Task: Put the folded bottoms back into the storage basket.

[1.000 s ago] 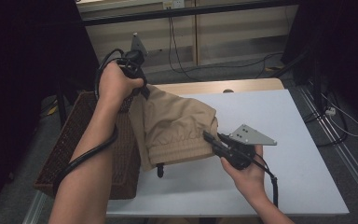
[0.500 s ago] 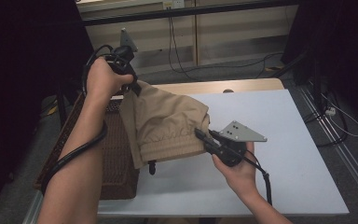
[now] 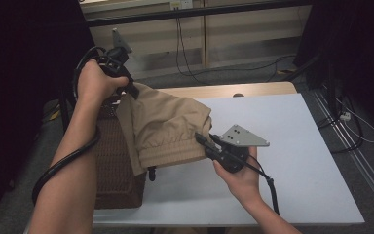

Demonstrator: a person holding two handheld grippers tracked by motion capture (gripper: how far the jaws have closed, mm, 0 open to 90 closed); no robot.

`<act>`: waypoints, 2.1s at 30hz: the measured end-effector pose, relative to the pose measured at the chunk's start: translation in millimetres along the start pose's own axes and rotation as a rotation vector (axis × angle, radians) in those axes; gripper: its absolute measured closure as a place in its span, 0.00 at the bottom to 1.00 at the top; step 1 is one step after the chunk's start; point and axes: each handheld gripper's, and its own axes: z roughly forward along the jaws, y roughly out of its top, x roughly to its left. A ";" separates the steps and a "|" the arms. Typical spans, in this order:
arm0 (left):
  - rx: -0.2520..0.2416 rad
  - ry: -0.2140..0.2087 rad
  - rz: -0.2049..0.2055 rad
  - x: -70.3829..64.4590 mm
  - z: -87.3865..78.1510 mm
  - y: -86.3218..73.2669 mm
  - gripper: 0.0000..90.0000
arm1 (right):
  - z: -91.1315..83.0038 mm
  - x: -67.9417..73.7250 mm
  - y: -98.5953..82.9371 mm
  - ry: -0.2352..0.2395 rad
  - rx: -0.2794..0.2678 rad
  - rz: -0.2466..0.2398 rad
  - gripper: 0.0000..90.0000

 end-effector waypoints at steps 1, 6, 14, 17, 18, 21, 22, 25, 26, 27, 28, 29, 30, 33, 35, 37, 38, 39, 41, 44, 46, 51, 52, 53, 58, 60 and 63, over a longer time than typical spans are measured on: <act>0.000 -0.005 -0.002 2.0 -0.7 -0.8 0.97 | 1.2 1.1 0.6 0.003 0.000 -0.003 0.90; -0.006 -0.002 -0.012 10.3 -4.4 -4.5 0.97 | 6.5 6.2 2.2 0.012 -0.002 -0.006 0.90; 0.009 0.022 -0.019 13.1 -14.8 -5.7 0.97 | 12.5 13.4 8.0 0.029 -0.013 -0.015 0.90; 0.014 0.034 -0.014 11.2 -20.9 -3.9 0.97 | 11.9 14.5 12.6 0.030 -0.019 -0.013 0.90; 0.014 0.038 -0.013 10.6 -22.7 -3.2 0.97 | 12.1 14.2 13.9 0.033 -0.026 -0.016 0.90; 0.020 0.059 -0.010 8.7 -27.5 -1.2 0.97 | 12.5 15.8 16.8 0.035 -0.028 -0.018 0.90; 0.021 0.061 -0.009 8.3 -28.7 -0.7 0.97 | 13.1 16.3 17.4 0.037 -0.031 -0.024 0.90; 0.029 0.067 -0.009 7.6 -32.1 0.9 0.97 | 14.2 18.9 19.0 0.036 -0.032 -0.025 0.90; 0.031 0.072 -0.003 7.5 -33.3 1.3 0.97 | 14.7 19.4 19.5 0.036 -0.035 -0.025 0.90; 0.031 0.072 -0.006 7.2 -34.0 1.6 0.97 | 15.1 20.0 20.1 0.035 -0.036 -0.024 0.90; 0.035 0.079 -0.002 7.0 -34.7 1.9 0.97 | 15.7 20.4 20.6 0.036 -0.038 -0.027 0.90; 0.038 0.076 -0.006 6.8 -35.4 2.0 0.97 | 16.1 21.0 21.1 0.037 -0.038 -0.028 0.90; 0.038 0.081 -0.006 6.9 -35.9 2.1 0.97 | 16.5 21.4 21.4 0.037 -0.039 -0.027 0.90; 0.046 0.088 -0.001 7.7 -36.8 2.0 0.97 | 18.1 21.9 21.7 0.039 -0.040 -0.019 0.90; 0.045 0.089 -0.005 7.8 -37.4 1.8 0.97 | 19.1 22.1 21.8 0.042 -0.038 -0.016 0.90; 0.052 0.094 -0.004 8.6 -38.0 1.7 0.97 | 20.3 22.6 22.2 0.043 -0.040 -0.020 0.90; 0.051 0.094 -0.005 9.0 -38.4 1.6 0.97 | 20.8 22.9 22.5 0.044 -0.041 -0.022 0.90; 0.051 0.094 -0.007 9.4 -38.7 1.4 0.97 | 20.8 23.8 23.0 0.042 -0.035 -0.020 0.90; 0.054 0.094 -0.008 10.4 -39.5 1.2 0.97 | 21.7 24.3 24.1 0.041 -0.037 -0.032 0.90; 0.056 0.093 -0.012 11.8 -40.6 0.6 0.97 | 22.6 24.7 25.3 0.042 -0.032 -0.041 0.90; 0.056 0.097 -0.015 13.0 -41.2 0.3 0.97 | 23.1 25.8 26.1 0.046 -0.035 -0.034 0.90; 0.061 0.113 -0.018 14.6 -42.9 -0.8 0.97 | 24.5 28.7 28.4 0.048 -0.035 -0.049 0.90; 0.061 0.114 -0.021 14.9 -43.5 -1.1 0.97 | 25.3 30.0 28.9 0.051 -0.039 -0.043 0.90; 0.063 0.116 -0.017 15.8 -44.4 -1.4 0.97 | 25.7 30.6 29.3 0.051 -0.038 -0.045 0.90; 0.080 0.136 -0.022 18.7 -46.7 -2.4 0.97 | 29.5 33.8 31.3 0.056 -0.039 -0.051 0.90; 0.083 0.139 -0.021 20.2 -47.4 -3.0 0.97 | 30.8 36.9 32.4 0.062 -0.043 -0.048 0.90; 0.088 0.140 -0.024 23.1 -49.3 -4.5 0.97 | 32.2 38.9 33.2 0.067 -0.041 -0.059 0.90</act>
